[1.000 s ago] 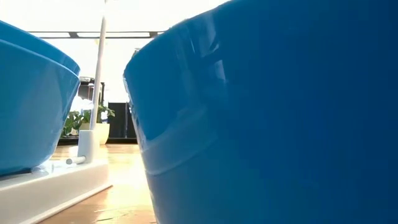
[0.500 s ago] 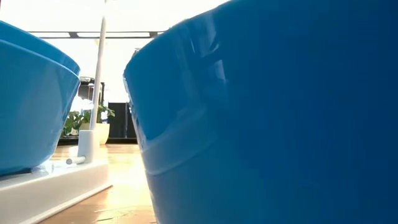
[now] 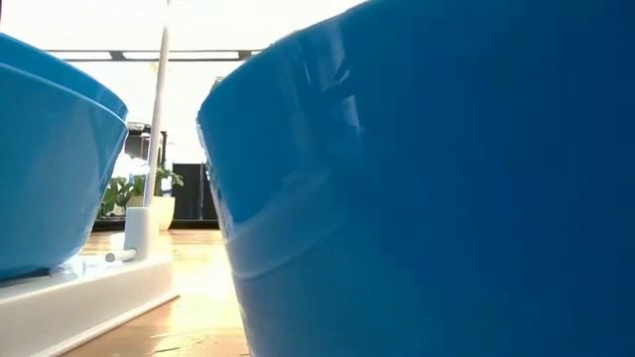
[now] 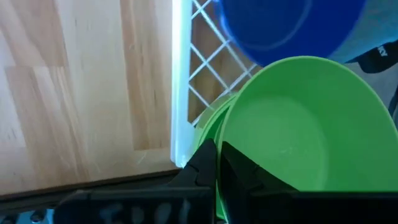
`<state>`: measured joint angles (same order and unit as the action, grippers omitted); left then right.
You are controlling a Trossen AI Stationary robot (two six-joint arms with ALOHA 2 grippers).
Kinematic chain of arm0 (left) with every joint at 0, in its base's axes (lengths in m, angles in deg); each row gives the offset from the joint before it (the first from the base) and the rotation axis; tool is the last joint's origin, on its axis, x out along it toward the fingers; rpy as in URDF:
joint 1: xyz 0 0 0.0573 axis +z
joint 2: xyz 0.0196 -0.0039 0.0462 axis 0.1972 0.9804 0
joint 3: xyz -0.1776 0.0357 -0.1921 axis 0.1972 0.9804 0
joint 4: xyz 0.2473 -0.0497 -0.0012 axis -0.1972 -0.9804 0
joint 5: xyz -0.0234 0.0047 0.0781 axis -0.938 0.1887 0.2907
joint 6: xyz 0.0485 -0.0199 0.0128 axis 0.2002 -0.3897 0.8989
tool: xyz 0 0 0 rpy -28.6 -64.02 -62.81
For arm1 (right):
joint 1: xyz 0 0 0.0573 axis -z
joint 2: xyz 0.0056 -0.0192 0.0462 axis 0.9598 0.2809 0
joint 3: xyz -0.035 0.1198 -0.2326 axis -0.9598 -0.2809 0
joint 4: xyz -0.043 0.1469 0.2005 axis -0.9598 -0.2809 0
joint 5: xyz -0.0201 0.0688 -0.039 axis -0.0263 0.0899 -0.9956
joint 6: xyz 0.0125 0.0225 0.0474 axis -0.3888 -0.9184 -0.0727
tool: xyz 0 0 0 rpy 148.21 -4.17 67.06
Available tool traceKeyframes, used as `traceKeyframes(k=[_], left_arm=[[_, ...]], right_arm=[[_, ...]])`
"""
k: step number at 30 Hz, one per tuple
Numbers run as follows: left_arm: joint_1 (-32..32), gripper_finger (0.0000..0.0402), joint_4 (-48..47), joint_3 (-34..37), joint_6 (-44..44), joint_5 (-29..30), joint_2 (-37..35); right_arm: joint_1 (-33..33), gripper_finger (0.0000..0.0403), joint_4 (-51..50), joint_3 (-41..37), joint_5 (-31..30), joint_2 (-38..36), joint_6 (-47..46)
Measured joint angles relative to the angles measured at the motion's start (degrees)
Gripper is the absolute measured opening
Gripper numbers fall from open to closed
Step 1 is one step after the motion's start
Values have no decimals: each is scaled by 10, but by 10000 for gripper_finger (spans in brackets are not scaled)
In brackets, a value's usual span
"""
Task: Pick & Place Mini bowls
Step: Stack the green bowl on the green bowl on the shelf
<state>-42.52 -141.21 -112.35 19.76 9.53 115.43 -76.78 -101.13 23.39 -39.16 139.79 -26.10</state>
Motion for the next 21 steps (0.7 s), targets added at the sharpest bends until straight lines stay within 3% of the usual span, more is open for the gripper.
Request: traceKeyframes(k=[14,21], left_arm=[[0,9,0,22,-43,-10,0],[0,26,0,22,-63,15,0]], right_arm=[[0,79,4,0,0,0,-1],[0,69,24,0,0,0,-1]])
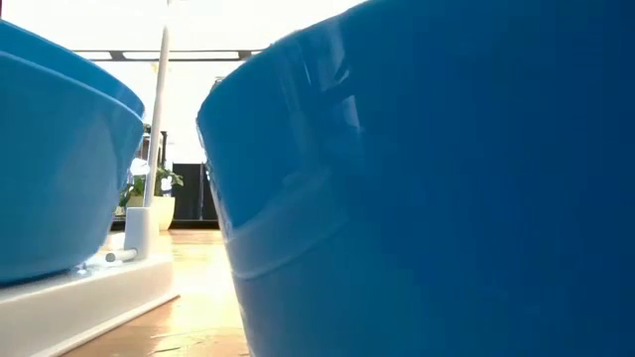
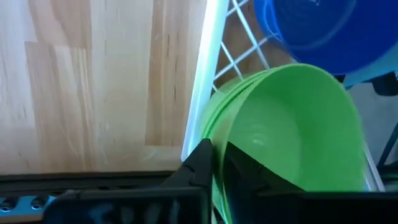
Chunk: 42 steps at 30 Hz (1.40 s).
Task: Pick & Place Mini bowls
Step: Stack the green bowl on the green bowl on the shelf, then stack the top purple bowl on the purple bowl on the shelf
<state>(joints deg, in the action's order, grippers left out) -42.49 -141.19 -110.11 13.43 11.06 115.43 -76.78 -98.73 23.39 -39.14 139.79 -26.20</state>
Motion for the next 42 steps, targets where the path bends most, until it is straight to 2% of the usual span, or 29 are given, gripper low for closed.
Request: traceKeyframes(k=[7,15,24,32,35,37,42], left_arm=[[0,57,0,0,-17,-11,0],[0,57,0,0,1,-22,-13],[0,57,-1,0,1,-21,-47],[0,57,-1,-1,1,14,-81],[0,57,-1,-1,6,45,-91],[0,57,-1,-1,11,92,-96],[0,57,-1,-1,29,275,-104]], right_arm=[[0,73,2,0,0,0,0],[0,80,2,0,0,0,2],[0,68,2,0,0,0,2],[0,75,-3,-7,0,1,1],[0,79,-17,-10,0,1,-1],[0,80,-33,-12,0,1,-17],[0,70,-73,-19,-1,1,-99]])
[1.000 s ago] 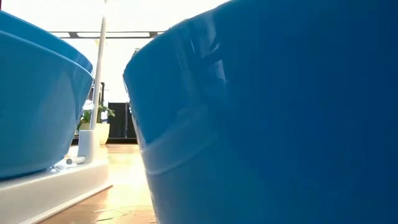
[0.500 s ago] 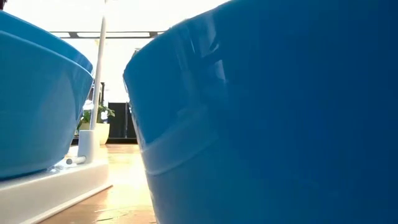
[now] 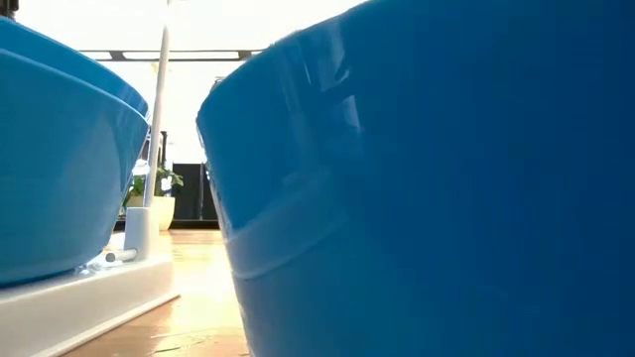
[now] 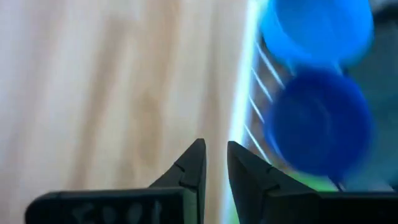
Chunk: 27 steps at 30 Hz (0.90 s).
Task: Pick & Place Mini bowls
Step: Stack the top purple bowl on the purple bowl on the shelf
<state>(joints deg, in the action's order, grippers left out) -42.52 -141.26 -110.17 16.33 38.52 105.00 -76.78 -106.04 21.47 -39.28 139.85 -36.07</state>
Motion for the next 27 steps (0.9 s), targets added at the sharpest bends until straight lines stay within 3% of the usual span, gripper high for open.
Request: traceKeyframes(k=[9,13,20,27], left_arm=[[0,57,0,0,89,342,-4],[0,57,0,0,101,458,-4],[0,58,0,0,115,525,-4],[0,58,0,0,138,537,-4]], right_arm=[[0,59,-54,-51,0,0,-167],[0,59,-66,-76,0,0,-224],[0,58,-84,-127,0,0,-346],[0,59,-144,-170,-20,-1,-491]])
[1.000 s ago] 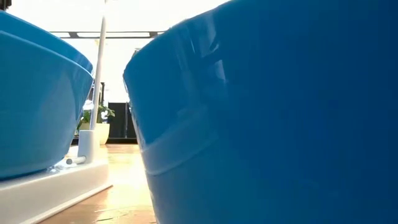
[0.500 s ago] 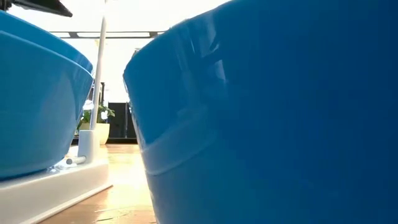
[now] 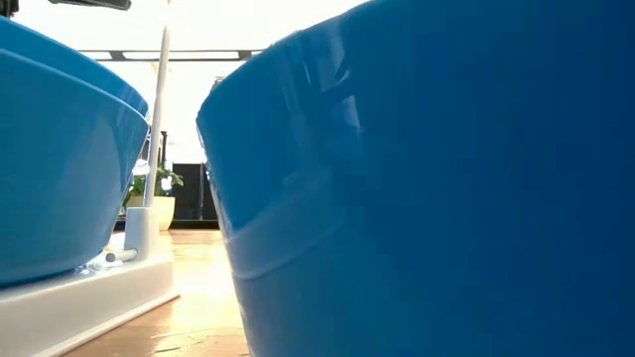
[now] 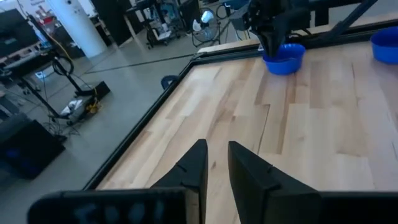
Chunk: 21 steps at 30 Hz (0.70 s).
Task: Pick & Place Mini bowls
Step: Stack the top purple bowl on the purple bowl on the shelf
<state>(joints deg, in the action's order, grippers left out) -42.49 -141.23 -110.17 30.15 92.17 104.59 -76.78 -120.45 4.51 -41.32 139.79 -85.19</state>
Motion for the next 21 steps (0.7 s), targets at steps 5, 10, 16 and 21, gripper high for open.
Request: traceKeyframes(k=[5,10,16,21], left_arm=[[0,58,0,0,7,0,0],[0,58,0,0,9,0,0],[0,58,0,0,18,0,0],[0,58,0,0,18,-1,0]], right_arm=[[0,59,-29,-12,-29,0,-81],[0,59,-38,-29,-29,0,-136],[-2,59,-39,-54,-8,0,-212],[-4,59,-38,-83,-3,0,-247]])
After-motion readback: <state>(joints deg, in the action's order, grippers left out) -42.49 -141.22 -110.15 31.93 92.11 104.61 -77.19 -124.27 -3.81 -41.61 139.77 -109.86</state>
